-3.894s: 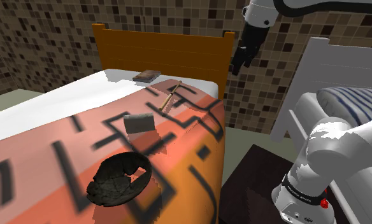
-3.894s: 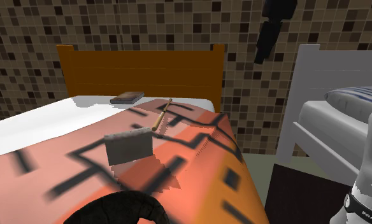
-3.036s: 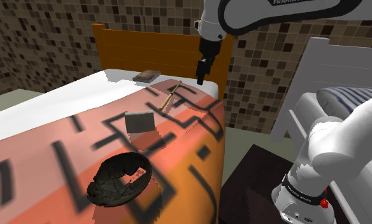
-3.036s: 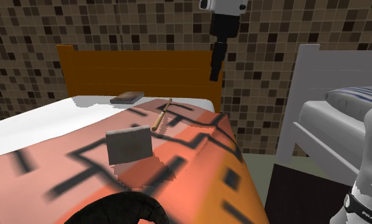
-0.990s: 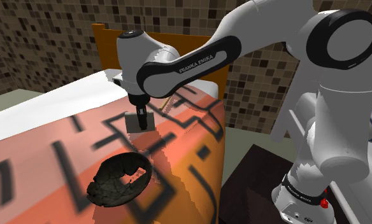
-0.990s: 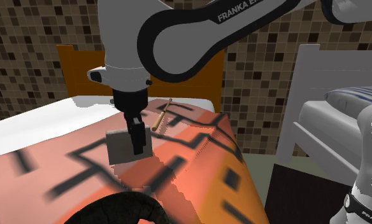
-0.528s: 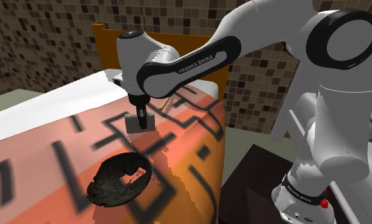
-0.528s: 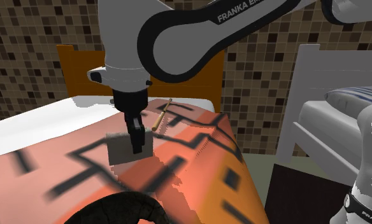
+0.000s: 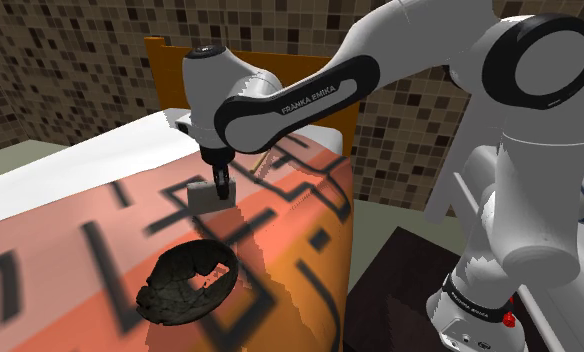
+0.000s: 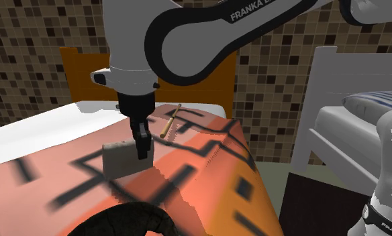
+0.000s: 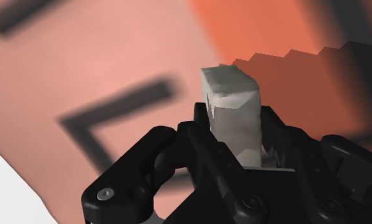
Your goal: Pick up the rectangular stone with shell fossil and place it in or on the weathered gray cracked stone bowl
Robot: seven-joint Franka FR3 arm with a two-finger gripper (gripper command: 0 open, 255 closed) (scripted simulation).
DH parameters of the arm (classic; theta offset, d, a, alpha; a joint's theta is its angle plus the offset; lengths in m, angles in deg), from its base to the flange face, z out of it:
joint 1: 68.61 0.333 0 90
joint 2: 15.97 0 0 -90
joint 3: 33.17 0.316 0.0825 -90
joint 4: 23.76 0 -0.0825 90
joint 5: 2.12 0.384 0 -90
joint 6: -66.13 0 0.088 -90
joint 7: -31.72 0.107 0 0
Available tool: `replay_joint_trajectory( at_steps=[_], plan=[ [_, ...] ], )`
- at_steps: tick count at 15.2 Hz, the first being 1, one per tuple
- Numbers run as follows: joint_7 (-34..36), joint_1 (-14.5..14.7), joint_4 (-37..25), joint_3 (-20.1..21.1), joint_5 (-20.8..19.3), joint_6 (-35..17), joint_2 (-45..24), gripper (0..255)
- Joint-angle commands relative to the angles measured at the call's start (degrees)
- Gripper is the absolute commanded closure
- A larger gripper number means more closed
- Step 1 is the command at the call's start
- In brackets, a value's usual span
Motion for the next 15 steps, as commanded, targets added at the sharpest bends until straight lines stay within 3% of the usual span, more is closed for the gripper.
replay_joint_trajectory(
  at_steps=[1,15],
  plan=[
    [-0.1,-0.1,0.1,-0.1,0.0,0.2,-0.2,255],
    [-2.6,0.0,-7.9,0.3,1.7,10.0,1.8,255]
  ],
)
